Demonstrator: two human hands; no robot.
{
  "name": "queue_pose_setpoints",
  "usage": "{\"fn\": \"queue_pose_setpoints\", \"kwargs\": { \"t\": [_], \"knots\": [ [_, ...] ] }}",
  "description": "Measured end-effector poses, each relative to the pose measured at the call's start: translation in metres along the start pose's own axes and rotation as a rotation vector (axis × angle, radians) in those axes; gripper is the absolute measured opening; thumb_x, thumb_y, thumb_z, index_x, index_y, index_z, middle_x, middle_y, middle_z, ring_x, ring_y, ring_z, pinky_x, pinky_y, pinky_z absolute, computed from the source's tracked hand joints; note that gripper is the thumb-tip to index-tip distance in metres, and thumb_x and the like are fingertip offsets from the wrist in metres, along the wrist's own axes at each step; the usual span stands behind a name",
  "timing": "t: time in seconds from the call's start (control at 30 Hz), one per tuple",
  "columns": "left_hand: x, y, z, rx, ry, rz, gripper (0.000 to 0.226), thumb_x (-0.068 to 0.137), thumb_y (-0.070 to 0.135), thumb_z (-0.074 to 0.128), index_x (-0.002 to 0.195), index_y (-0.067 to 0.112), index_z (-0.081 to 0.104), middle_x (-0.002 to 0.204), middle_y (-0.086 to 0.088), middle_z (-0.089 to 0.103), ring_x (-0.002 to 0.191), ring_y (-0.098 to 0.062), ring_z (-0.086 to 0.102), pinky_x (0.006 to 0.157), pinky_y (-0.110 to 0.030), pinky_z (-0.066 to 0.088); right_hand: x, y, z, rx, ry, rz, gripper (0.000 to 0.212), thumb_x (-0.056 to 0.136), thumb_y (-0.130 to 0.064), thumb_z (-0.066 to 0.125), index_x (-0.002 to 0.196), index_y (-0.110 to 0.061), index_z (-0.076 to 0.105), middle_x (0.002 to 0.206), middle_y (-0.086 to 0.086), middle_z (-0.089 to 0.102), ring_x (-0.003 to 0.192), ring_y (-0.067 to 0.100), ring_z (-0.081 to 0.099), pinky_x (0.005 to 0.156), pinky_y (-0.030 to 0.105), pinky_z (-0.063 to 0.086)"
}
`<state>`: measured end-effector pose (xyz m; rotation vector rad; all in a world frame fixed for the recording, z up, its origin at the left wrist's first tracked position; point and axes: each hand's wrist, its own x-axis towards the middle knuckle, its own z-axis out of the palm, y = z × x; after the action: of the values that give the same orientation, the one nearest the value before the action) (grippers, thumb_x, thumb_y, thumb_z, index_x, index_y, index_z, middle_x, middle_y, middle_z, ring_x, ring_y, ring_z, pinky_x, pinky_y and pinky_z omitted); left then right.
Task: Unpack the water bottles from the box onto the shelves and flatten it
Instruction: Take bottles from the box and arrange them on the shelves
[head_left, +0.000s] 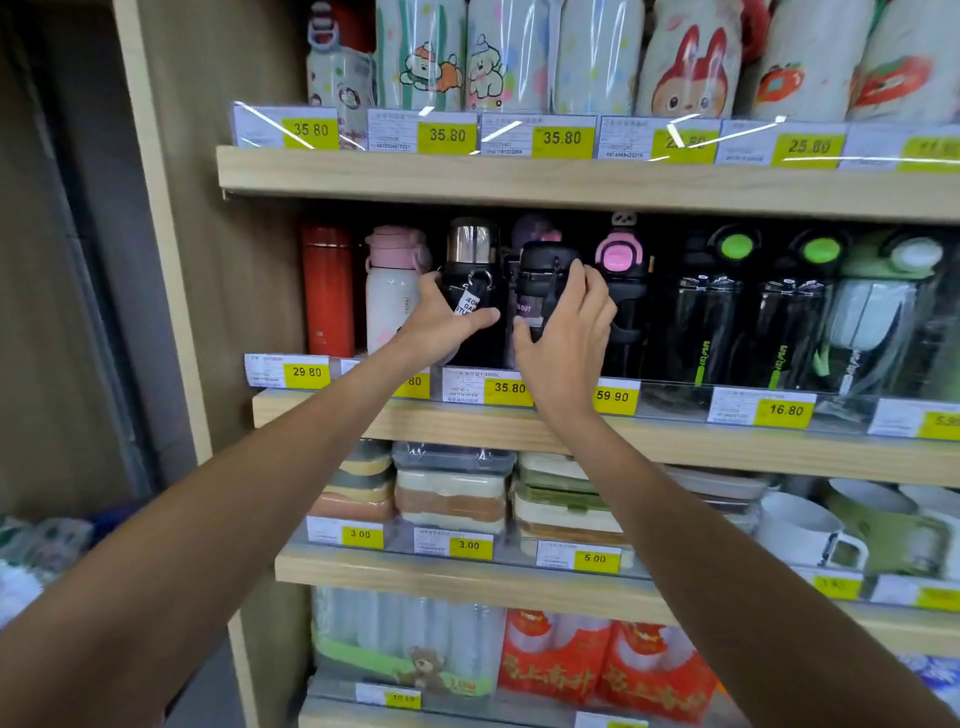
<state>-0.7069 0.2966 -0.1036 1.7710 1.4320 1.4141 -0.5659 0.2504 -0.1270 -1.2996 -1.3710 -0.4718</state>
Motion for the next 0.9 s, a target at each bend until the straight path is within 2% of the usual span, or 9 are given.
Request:
{"fn": "queue_pose_setpoints", "kwargs": {
  "t": [0.1,0.2,0.33,0.47,0.57,0.67,0.77,0.9],
  "knots": [
    [-0.001,-0.004,-0.003,0.006,-0.02,0.05,0.086,0.073,0.045,0.074,0.137,0.021,0.022,0.118,-0.006,0.059,0.109,-0.023,0.057,0.092,-0.034,0.043,-0.001,0.0,0.001,-0.001,0.017,0.001,0.077,0.081,-0.031,0.065,0.144,-0.004,0.03,0.145,0.013,0.033,0.125,0.031,0.036,0.105,0.039,0.034],
    [-0.004,-0.004,-0.002,0.008,0.007,0.091,0.085,0.073,0.043,0.074,0.138,0.021,0.025,0.11,0.007,0.052,0.106,-0.015,0.052,0.09,-0.025,0.037,-0.001,0.0,0.002,-0.007,0.023,-0.006,0.076,0.082,-0.031,0.064,0.144,-0.004,0.029,0.145,0.013,0.033,0.124,0.031,0.037,0.105,0.038,0.033],
    [-0.008,-0.003,-0.003,0.014,0.067,0.118,0.081,0.073,0.039,0.075,0.138,0.019,0.03,0.118,0.006,0.05,0.106,-0.01,0.049,0.089,-0.022,0.035,-0.002,0.002,0.002,-0.017,0.007,-0.032,0.076,0.083,-0.031,0.064,0.145,-0.004,0.029,0.146,0.012,0.033,0.124,0.03,0.036,0.106,0.035,0.031],
    [-0.009,-0.002,-0.006,0.05,0.091,0.096,0.082,0.072,0.042,0.075,0.137,0.019,0.031,0.132,-0.002,0.05,0.117,-0.017,0.051,0.104,-0.032,0.039,-0.001,0.003,0.003,-0.032,-0.001,-0.042,0.076,0.083,-0.032,0.064,0.145,-0.005,0.029,0.146,0.012,0.032,0.124,0.029,0.036,0.106,0.034,0.03],
    [-0.011,0.0,-0.008,0.059,0.056,0.071,0.092,0.073,0.043,0.074,0.143,0.017,0.021,0.139,-0.007,0.045,0.126,-0.021,0.046,0.109,-0.041,0.035,-0.001,0.003,0.003,-0.048,-0.001,-0.041,0.076,0.083,-0.033,0.064,0.144,-0.005,0.029,0.146,0.011,0.033,0.123,0.029,0.037,0.106,0.034,0.03],
    [-0.017,0.001,-0.009,0.085,0.045,0.069,0.1,0.073,0.046,0.072,0.148,0.017,0.012,0.146,-0.006,0.039,0.133,-0.021,0.04,0.112,-0.044,0.03,-0.002,0.003,0.003,-0.038,-0.009,-0.035,0.076,0.082,-0.032,0.065,0.144,-0.005,0.03,0.146,0.012,0.033,0.123,0.029,0.037,0.106,0.035,0.032],
    [-0.027,0.003,-0.004,0.131,0.141,0.099,0.102,0.075,0.044,0.072,0.149,0.015,0.008,0.152,-0.006,0.028,0.136,-0.022,0.037,0.111,-0.04,0.031,-0.002,0.002,0.001,0.021,-0.037,-0.019,0.073,0.083,-0.028,0.065,0.143,-0.004,0.032,0.144,0.013,0.034,0.124,0.03,0.036,0.107,0.037,0.033],
    [-0.046,0.012,0.01,0.077,0.317,0.106,0.092,0.078,0.037,0.071,0.147,0.012,0.015,0.149,-0.007,0.026,0.135,-0.024,0.035,0.103,-0.039,0.035,0.0,0.004,-0.01,0.193,-0.088,0.001,0.068,0.085,-0.025,0.064,0.141,-0.002,0.033,0.142,0.014,0.034,0.125,0.029,0.034,0.106,0.037,0.034]
  ]
}}
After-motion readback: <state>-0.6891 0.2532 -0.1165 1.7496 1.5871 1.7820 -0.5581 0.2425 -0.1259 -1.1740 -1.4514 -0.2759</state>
